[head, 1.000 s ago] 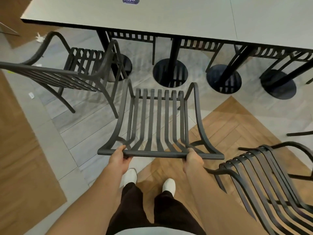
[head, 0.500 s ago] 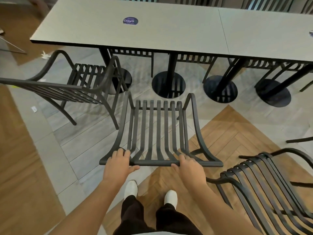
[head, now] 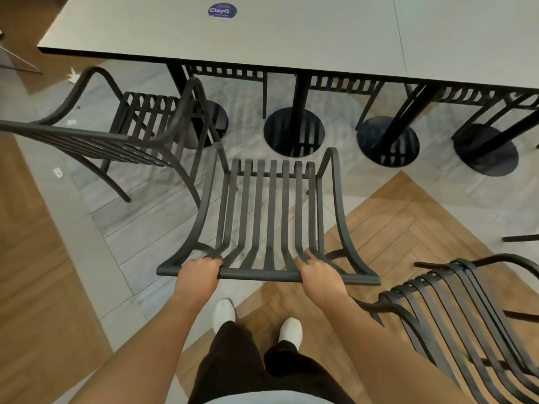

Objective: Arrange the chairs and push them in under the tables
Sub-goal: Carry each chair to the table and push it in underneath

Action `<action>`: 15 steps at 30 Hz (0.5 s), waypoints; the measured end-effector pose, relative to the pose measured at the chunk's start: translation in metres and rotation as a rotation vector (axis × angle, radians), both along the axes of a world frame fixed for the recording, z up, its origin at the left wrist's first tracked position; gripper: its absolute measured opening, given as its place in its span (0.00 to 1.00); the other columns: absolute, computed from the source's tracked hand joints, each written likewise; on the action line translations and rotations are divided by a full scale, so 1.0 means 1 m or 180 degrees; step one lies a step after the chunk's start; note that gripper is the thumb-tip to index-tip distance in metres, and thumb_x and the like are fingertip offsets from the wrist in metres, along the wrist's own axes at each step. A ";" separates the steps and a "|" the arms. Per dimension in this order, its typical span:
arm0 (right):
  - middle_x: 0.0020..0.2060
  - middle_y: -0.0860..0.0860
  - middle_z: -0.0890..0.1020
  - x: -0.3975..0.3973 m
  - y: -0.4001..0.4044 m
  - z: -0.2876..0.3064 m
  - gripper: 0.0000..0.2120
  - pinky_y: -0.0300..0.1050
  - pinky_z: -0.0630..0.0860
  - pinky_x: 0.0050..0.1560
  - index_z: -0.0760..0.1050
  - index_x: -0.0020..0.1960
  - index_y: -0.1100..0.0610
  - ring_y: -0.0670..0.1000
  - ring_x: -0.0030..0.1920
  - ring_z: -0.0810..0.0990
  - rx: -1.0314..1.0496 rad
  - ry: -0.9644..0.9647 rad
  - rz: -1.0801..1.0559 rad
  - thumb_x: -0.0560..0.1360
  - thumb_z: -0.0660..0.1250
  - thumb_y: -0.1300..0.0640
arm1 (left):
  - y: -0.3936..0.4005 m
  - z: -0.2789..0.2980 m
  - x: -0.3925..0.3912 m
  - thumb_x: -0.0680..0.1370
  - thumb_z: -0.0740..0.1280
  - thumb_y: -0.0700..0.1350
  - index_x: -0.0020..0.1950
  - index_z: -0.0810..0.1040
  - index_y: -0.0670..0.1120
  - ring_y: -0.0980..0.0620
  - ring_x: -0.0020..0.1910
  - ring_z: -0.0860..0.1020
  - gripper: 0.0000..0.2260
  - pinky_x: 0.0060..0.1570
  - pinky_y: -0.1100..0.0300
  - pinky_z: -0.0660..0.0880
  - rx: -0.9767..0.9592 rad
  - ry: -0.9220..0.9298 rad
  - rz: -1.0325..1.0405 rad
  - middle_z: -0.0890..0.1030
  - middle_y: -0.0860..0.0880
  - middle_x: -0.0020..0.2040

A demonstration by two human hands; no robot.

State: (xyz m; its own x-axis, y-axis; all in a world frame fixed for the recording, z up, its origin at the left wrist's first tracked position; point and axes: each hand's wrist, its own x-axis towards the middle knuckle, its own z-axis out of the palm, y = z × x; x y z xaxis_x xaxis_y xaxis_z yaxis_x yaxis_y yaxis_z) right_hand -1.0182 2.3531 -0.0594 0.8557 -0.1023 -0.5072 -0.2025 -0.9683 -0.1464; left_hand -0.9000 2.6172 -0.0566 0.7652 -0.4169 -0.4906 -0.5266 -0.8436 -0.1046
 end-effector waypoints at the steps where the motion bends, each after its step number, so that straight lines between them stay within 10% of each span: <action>1: 0.57 0.53 0.80 0.004 -0.002 0.000 0.15 0.49 0.79 0.56 0.75 0.66 0.54 0.54 0.56 0.80 -0.0027 -0.0002 0.0022 0.80 0.63 0.61 | -0.001 -0.001 0.005 0.83 0.65 0.44 0.69 0.77 0.54 0.51 0.49 0.82 0.15 0.52 0.57 0.80 0.0037 0.0011 0.0004 0.84 0.51 0.52; 9: 0.52 0.53 0.81 0.076 -0.025 0.003 0.09 0.50 0.78 0.52 0.76 0.59 0.56 0.55 0.51 0.82 -0.0157 0.0091 0.0026 0.82 0.60 0.60 | -0.024 -0.009 0.076 0.84 0.63 0.46 0.71 0.75 0.53 0.50 0.49 0.83 0.15 0.51 0.56 0.78 0.0080 -0.0196 -0.0341 0.84 0.51 0.52; 15: 0.50 0.53 0.83 0.151 -0.043 0.005 0.09 0.50 0.79 0.50 0.76 0.58 0.56 0.55 0.49 0.83 -0.0273 0.0102 0.0042 0.82 0.59 0.61 | -0.034 -0.018 0.157 0.67 0.80 0.42 0.45 0.86 0.50 0.49 0.26 0.78 0.09 0.29 0.58 0.75 -0.0175 -0.0293 -0.0333 0.79 0.50 0.29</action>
